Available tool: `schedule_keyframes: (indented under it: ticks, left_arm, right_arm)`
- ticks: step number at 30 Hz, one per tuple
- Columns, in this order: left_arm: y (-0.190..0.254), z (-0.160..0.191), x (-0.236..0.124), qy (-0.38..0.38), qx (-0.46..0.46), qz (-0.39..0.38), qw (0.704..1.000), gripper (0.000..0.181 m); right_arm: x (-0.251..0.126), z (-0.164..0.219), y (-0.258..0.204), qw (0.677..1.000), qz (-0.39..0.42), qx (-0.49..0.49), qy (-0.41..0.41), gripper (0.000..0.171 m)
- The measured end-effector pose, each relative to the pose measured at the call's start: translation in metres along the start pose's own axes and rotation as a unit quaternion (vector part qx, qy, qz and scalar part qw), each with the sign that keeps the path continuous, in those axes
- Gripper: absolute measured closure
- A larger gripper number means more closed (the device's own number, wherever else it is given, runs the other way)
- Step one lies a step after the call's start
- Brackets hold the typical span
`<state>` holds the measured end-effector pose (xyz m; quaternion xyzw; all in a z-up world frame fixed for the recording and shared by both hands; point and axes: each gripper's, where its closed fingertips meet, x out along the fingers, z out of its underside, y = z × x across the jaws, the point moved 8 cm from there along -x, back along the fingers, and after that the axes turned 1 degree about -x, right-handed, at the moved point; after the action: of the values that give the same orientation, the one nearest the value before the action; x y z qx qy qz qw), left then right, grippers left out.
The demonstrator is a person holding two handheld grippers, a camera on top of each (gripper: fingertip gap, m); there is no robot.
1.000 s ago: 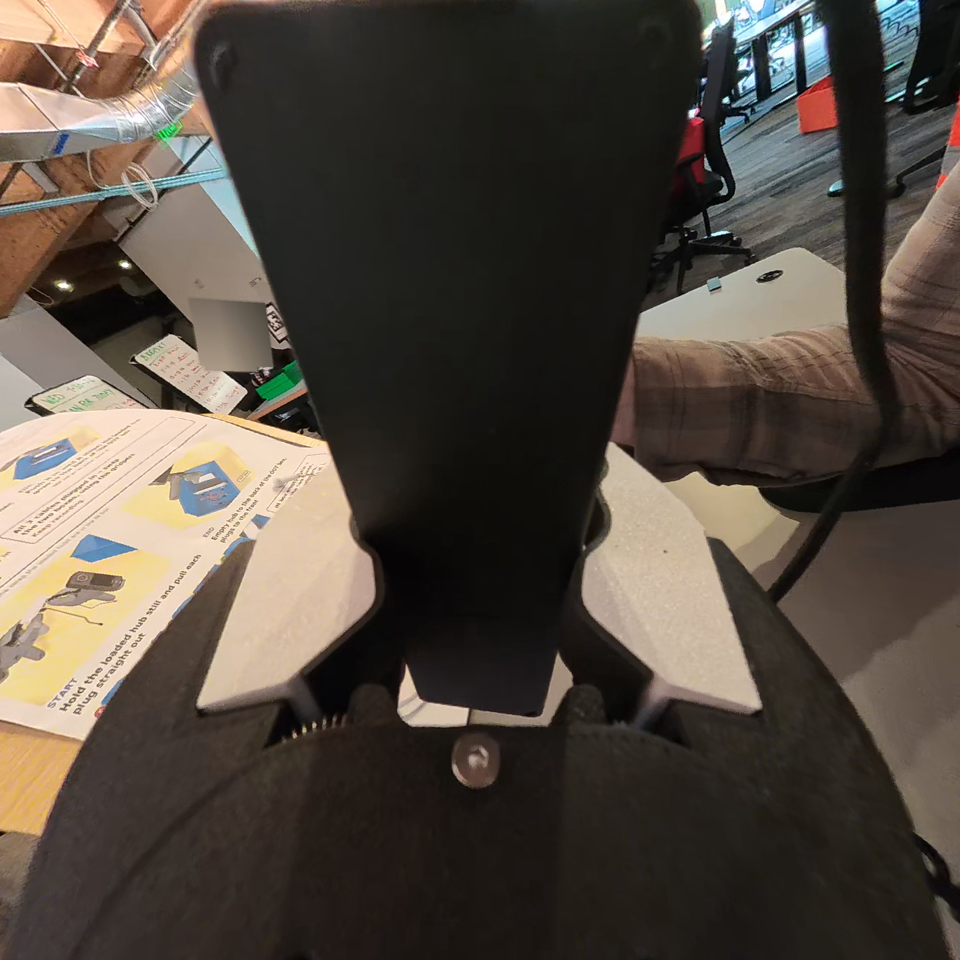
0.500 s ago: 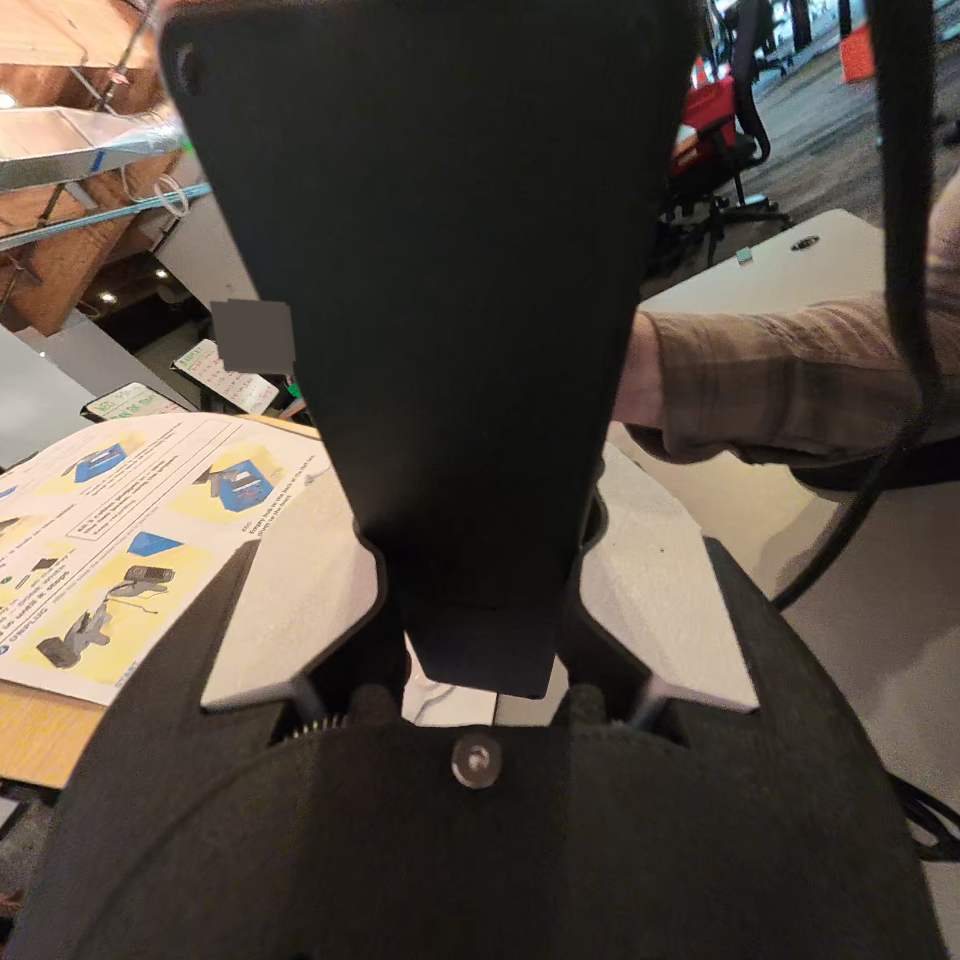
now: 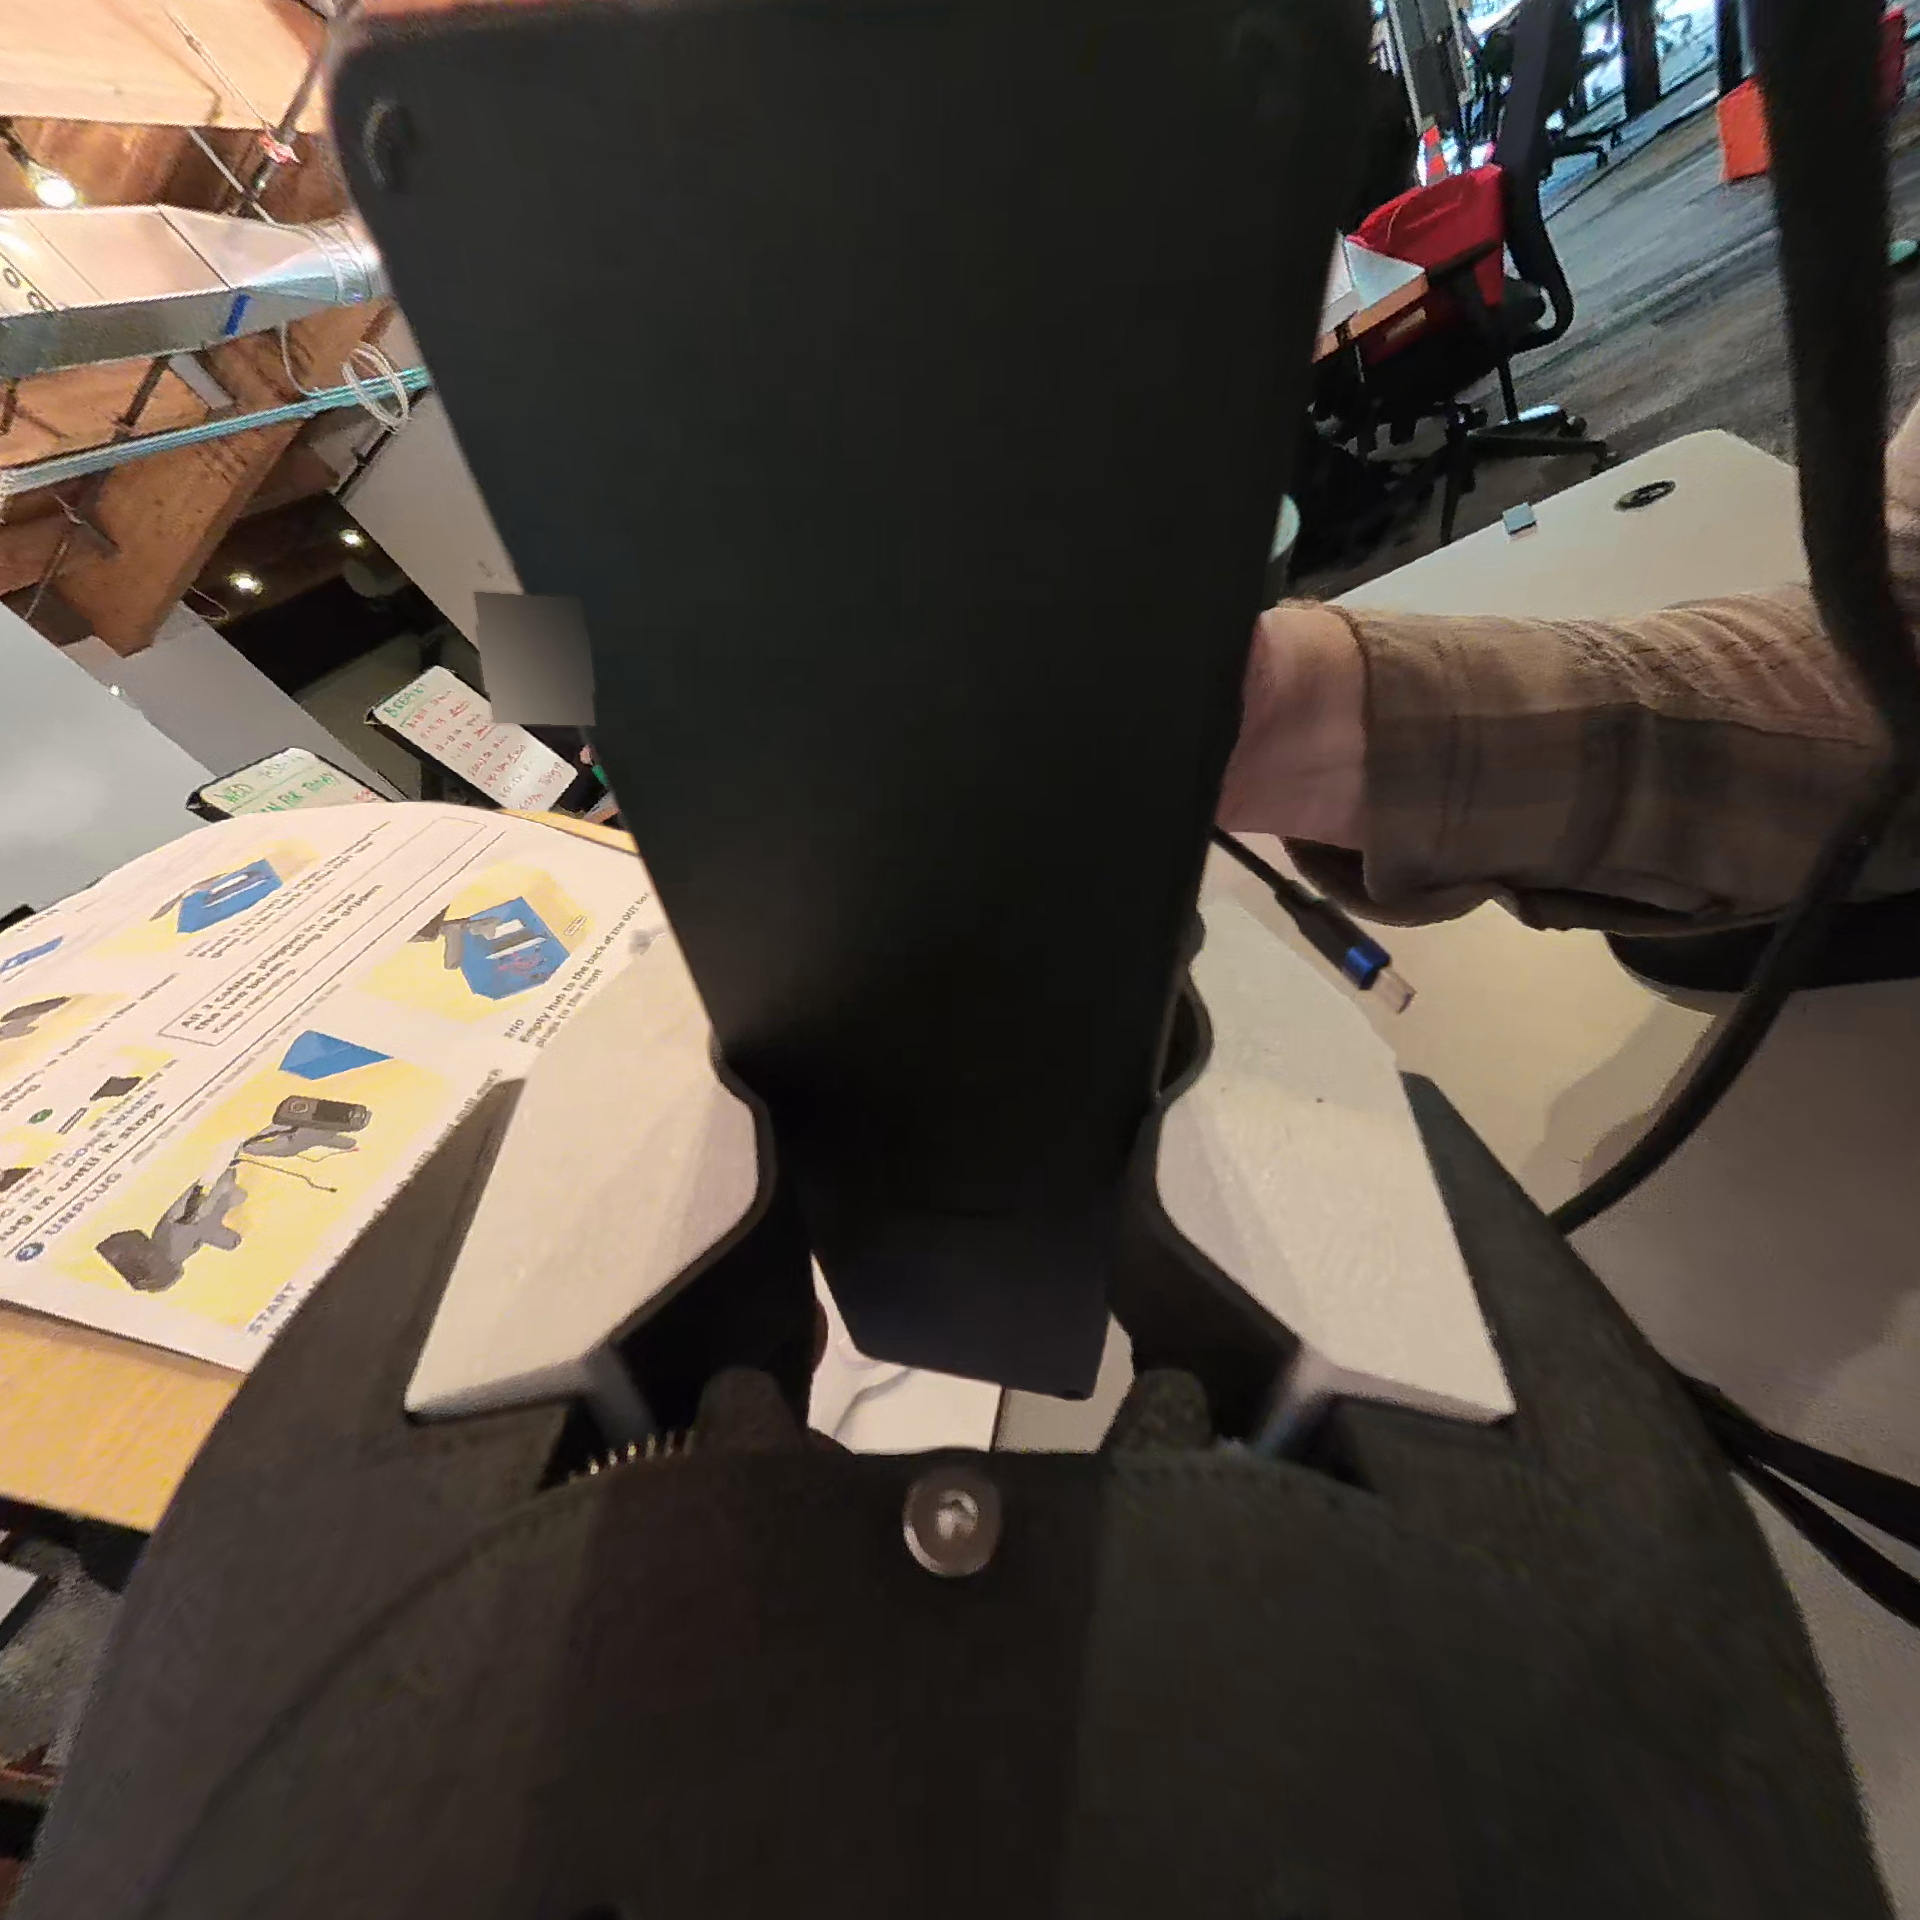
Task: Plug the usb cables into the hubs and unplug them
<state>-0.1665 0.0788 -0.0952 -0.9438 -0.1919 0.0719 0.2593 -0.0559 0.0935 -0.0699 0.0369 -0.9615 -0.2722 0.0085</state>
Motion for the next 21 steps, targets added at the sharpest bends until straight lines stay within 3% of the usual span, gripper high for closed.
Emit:
schedule_keyframes:
  ticks: [6,14,18,21]
  left_arm:
    - [0.017,-0.005,0.015,-0.033,0.031,0.044,0.998,0.109]
    - [0.001,-0.003,0.002,0.001,0.008,-0.005,1.000,0.110]
    - [-0.001,-0.006,-0.001,0.035,0.008,-0.009,0.999,0.110]
    - [0.002,-0.004,0.004,0.020,0.012,0.004,1.000,0.110]
  right_arm:
    - [-0.022,0.005,-0.003,0.997,-0.076,0.010,0.030,0.158]
    - [-0.004,-0.002,0.000,1.000,-0.001,-0.004,0.008,0.157]
    - [0.000,-0.012,-0.002,1.000,0.018,-0.009,-0.021,0.158]
    - [-0.006,-0.008,-0.002,1.000,-0.001,-0.015,-0.021,0.158]
